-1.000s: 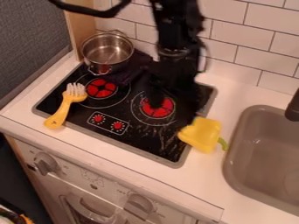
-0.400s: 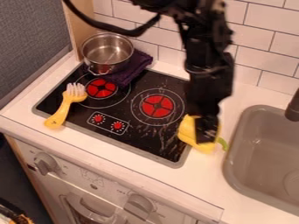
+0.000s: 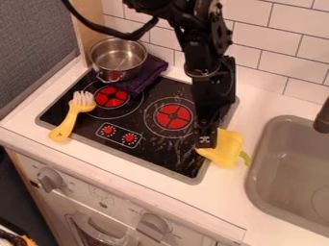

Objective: Put the yellow bell pepper to the silver pot

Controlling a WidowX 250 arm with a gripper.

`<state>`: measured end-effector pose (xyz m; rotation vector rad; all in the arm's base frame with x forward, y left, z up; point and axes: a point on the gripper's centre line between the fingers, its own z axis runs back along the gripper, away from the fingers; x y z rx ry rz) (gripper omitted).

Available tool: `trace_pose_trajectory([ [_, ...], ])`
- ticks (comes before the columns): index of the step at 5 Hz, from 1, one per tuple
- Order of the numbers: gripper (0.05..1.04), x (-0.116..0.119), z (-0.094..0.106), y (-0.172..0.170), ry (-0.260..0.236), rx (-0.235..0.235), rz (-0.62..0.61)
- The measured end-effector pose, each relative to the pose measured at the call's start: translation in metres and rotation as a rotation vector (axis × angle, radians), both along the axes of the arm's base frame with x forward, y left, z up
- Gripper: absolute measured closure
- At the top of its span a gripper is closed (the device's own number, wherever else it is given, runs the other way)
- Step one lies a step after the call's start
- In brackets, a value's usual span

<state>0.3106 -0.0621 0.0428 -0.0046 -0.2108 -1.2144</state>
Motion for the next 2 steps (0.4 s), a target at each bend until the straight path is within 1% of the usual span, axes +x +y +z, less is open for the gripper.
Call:
trace_pose_trajectory([
  [1,0.083,-0.005,-0.009,-0.014,0.018,0.032,-0.061],
  [2,0.142,-0.008,-0.019,-0.028,0.025,0.062,-0.086],
])
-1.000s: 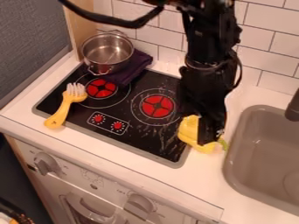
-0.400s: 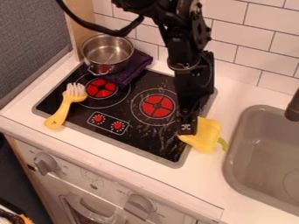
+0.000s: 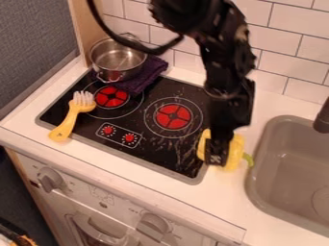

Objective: Put the yellow bell pepper to the silver pot

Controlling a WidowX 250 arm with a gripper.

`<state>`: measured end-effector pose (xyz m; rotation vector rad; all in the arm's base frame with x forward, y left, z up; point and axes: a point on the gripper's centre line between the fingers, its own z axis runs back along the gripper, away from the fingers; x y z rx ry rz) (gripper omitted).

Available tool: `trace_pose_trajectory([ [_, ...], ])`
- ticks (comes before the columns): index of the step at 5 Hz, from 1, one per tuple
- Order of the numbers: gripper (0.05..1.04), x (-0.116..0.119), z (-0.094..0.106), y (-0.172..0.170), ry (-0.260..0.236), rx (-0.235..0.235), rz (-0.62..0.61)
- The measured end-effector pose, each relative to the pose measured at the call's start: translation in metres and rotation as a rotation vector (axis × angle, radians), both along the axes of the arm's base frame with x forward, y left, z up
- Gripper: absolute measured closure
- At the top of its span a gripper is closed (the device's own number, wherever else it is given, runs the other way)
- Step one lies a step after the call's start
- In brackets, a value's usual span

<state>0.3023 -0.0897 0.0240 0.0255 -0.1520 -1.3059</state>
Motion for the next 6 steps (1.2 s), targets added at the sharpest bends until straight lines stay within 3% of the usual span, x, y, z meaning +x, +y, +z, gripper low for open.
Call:
trace_pose_trajectory([
  [1,0.259,0.000,-0.002,-0.003,0.007,-0.004,0.030],
  [2,0.259,0.003,-0.001,0.010,0.021,-0.024,0.140],
  [3,0.260,0.023,0.032,0.073,0.010,-0.148,0.431],
  [4,0.260,0.046,0.047,0.120,-0.012,-0.178,0.648],
  [5,0.260,0.053,0.053,0.170,-0.043,-0.125,0.911],
  [6,0.260,0.057,0.059,0.193,-0.074,-0.057,1.151],
])
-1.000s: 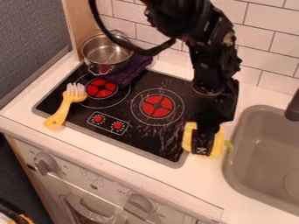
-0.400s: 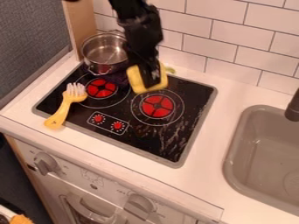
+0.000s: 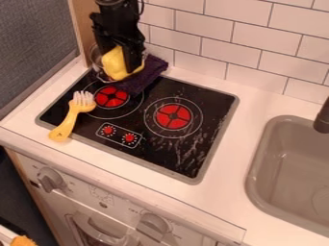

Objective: Put the yellow bell pepper to the silver pot

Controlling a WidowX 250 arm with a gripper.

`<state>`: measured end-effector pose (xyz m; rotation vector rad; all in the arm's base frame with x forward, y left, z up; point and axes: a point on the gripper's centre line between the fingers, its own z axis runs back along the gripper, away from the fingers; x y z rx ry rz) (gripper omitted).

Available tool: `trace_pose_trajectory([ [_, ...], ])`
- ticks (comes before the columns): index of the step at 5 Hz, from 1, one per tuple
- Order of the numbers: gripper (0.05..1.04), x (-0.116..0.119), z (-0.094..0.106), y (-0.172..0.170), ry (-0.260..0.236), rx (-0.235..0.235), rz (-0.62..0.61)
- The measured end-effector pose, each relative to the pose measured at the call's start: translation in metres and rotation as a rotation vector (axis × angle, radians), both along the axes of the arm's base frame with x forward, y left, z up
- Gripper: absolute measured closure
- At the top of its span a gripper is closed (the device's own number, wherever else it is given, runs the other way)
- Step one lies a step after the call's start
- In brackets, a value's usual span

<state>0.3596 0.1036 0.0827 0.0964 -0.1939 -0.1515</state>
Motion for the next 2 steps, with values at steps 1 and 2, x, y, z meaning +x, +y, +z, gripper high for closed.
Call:
trace_pose_trajectory([
  [1,0.260,0.007,0.014,0.012,-0.009,0.054,0.140],
  [2,0.260,0.018,0.012,0.020,-0.005,0.078,0.152],
])
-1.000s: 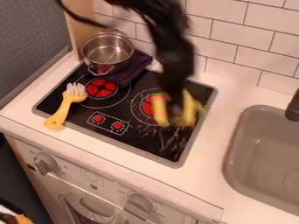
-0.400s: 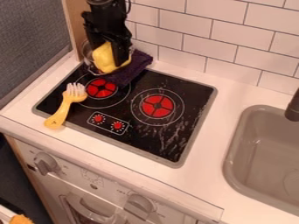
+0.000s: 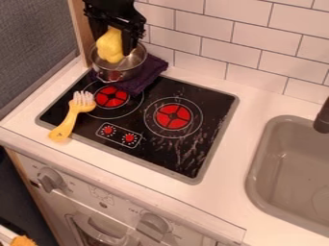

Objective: Put the yellow bell pepper to the silver pot

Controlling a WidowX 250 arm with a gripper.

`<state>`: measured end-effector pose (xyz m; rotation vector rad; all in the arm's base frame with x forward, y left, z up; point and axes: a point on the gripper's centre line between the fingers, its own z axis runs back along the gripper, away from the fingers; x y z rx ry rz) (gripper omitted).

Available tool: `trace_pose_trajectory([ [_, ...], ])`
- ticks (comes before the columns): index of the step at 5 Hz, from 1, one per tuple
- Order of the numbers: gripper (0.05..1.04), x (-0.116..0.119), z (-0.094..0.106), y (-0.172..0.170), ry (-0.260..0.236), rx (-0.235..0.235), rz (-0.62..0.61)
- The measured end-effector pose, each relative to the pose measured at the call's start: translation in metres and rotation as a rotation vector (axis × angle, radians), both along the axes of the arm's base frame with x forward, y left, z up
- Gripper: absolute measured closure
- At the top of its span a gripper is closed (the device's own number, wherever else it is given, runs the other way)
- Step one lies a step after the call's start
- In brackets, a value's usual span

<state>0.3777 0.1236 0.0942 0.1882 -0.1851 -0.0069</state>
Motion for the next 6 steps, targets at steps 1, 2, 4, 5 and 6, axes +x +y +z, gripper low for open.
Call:
trace_pose_trajectory([
  [1,0.260,0.009,-0.016,0.009,0.035,0.001,0.007],
  [2,0.195,0.017,-0.023,0.016,0.035,-0.032,0.016],
  [4,0.075,0.015,-0.022,0.009,0.045,-0.086,-0.018],
  [5,0.081,0.012,-0.005,0.002,0.038,-0.114,-0.050],
  [6,0.082,0.005,-0.006,-0.003,0.071,-0.130,-0.087],
])
